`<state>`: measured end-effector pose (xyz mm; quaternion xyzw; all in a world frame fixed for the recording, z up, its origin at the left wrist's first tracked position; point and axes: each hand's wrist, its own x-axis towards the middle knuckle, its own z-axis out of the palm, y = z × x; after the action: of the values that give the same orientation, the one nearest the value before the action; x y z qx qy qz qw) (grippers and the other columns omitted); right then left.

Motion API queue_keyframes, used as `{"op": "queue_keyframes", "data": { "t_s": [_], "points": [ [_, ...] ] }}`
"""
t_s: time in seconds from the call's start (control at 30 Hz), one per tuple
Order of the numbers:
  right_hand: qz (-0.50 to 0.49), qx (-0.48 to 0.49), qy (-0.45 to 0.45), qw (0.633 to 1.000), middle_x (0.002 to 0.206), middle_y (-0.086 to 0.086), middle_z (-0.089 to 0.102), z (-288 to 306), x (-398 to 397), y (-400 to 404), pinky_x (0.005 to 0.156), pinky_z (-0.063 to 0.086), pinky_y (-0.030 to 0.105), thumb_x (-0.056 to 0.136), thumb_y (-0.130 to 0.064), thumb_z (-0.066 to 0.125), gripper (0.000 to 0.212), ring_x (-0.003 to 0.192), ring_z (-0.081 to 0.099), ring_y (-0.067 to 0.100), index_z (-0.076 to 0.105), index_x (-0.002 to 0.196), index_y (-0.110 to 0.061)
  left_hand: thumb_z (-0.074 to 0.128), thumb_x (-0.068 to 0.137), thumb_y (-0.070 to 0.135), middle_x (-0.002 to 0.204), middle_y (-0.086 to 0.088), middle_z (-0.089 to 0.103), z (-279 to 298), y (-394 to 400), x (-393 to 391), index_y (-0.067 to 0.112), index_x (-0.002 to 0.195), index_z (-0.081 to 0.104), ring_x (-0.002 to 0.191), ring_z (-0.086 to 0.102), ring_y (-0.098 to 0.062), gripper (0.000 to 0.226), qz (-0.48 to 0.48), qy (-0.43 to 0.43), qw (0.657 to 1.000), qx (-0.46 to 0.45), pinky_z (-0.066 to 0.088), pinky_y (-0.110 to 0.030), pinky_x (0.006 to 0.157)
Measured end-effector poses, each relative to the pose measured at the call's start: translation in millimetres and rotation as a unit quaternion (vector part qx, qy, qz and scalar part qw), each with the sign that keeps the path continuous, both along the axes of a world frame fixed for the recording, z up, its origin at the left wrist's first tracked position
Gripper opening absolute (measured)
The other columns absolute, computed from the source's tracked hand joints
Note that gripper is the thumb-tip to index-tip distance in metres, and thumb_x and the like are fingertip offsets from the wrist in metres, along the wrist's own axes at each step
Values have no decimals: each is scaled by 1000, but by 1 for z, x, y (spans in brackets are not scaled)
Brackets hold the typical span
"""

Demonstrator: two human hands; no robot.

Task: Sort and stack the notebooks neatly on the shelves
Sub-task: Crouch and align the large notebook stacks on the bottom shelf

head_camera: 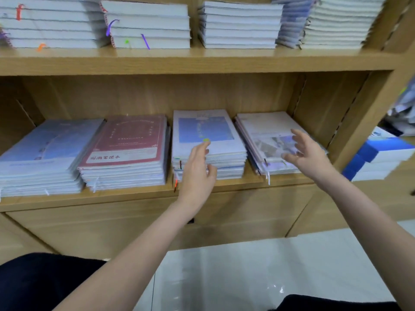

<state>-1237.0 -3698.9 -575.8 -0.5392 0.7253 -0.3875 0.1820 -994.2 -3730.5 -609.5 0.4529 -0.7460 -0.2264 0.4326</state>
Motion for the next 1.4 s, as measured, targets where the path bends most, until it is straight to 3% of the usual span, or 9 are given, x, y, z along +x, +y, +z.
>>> {"op": "queue_keyframes", "data": {
  "t_s": [0.2,0.37,0.53,0.8,0.87,0.93,1.1,1.3,1.4],
  "points": [
    [92,107,264,954,153,11,25,-12,-52,2,110,22,30,78,-27,74,83,141,22,24,27,146,-15,50,91,5,133,-9,52,-24,8,-84,7,137,41,122,49,-22,47,-84,-56,994,46,34,-25,102],
    [151,150,337,917,153,7,20,-21,-80,-15,110,21,30,80,-32,72,82,140,23,25,25,147,-22,58,90,14,140,-8,44,-43,-1,-125,6,141,30,129,40,-22,59,-83,-45,987,132,25,-14,95],
    [170,110,333,921,153,7,25,-30,-93,-33,111,23,33,79,-35,71,79,140,26,25,30,146,-25,60,89,17,137,-1,50,-59,-24,-147,14,147,24,123,48,-16,69,-69,30,985,154,37,-26,103],
    [151,37,334,930,147,13,38,-39,-99,-45,110,24,34,77,-31,72,70,136,34,28,43,139,-18,49,96,17,150,0,32,-71,-40,-158,16,147,22,136,32,-12,58,-79,78,983,144,27,-26,111],
    [150,33,342,927,147,12,38,-40,-100,-45,110,23,36,77,-32,71,71,136,33,29,42,140,-18,50,95,19,151,0,30,-75,-41,-157,17,147,22,136,29,-8,59,-77,92,982,144,25,-19,109],
    [150,42,345,926,150,11,33,-43,-100,-45,112,21,37,78,-34,71,75,139,28,28,36,143,-20,55,93,23,151,-1,32,-80,-43,-155,17,148,21,135,31,-8,65,-72,108,978,162,28,-24,111],
    [156,93,432,883,157,5,11,-49,-95,-49,116,9,42,84,-37,66,87,144,10,26,11,150,-27,61,87,6,135,-2,53,-88,-45,-150,18,147,25,123,51,-14,71,-65,13,983,172,40,-37,106],
    [207,98,387,893,158,8,10,-37,-86,-64,116,16,48,77,-34,72,87,143,16,27,21,148,-30,59,88,7,130,-3,56,-86,-55,-148,22,150,16,118,54,-17,77,-76,-14,984,159,43,-39,103],
    [220,92,364,900,158,5,8,-28,-88,-69,113,22,37,73,-32,76,88,142,19,26,27,146,-34,61,87,7,129,-3,58,-85,-53,-153,21,150,16,118,54,-14,78,-77,21,984,161,43,-38,103]
  ]
}}
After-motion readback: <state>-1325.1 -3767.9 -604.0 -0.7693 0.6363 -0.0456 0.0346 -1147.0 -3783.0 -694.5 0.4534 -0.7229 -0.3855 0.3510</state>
